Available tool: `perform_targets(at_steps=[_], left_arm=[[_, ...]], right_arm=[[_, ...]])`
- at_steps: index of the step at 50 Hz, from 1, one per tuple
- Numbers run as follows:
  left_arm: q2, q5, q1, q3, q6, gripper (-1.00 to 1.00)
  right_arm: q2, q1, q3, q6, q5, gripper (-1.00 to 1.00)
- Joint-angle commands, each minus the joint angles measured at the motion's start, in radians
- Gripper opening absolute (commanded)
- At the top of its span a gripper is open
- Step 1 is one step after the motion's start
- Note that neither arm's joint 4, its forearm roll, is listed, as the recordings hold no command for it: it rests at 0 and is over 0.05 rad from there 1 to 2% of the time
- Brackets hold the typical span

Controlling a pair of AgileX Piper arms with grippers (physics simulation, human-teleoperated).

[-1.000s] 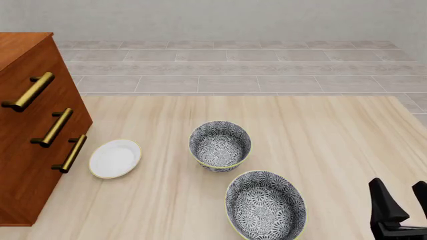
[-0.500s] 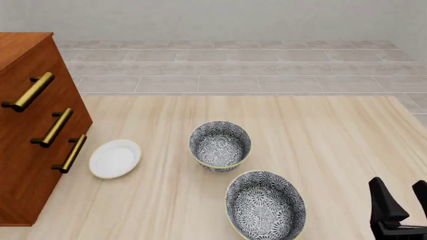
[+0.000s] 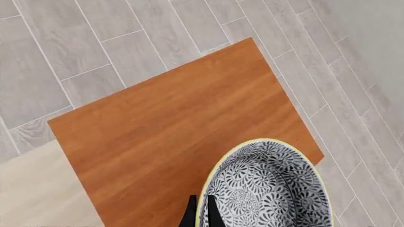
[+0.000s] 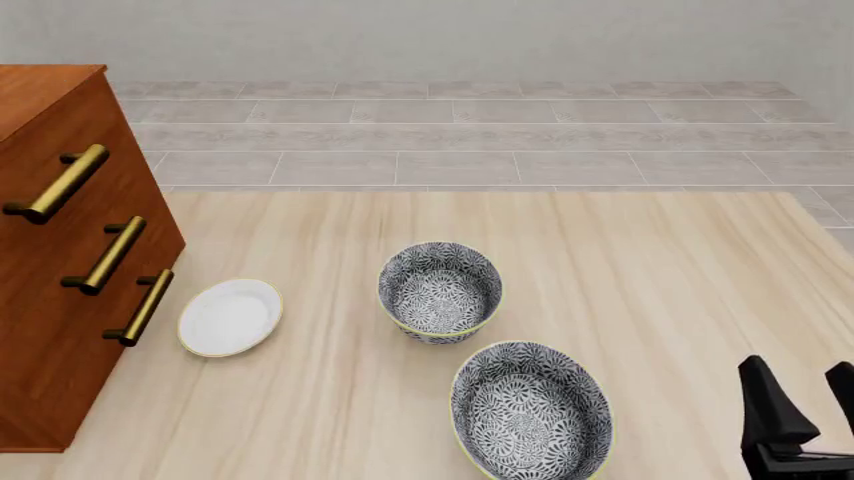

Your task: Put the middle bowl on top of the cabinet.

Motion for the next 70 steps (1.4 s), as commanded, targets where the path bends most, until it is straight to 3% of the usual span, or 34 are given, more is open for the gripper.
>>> perform_targets(at_steps=[1,70], left_arm=[[-0.006,-0.002,0.001,0.008,0.007,-1.0],[-0.009,-0.026,0.019,0.078,0.033,-1.0]], right_arm=[[-0.014,0.0,0.001,0.0,0.013,1.0],[-0.008,-0.001,0.0,-0.006,0.009,1.0]])
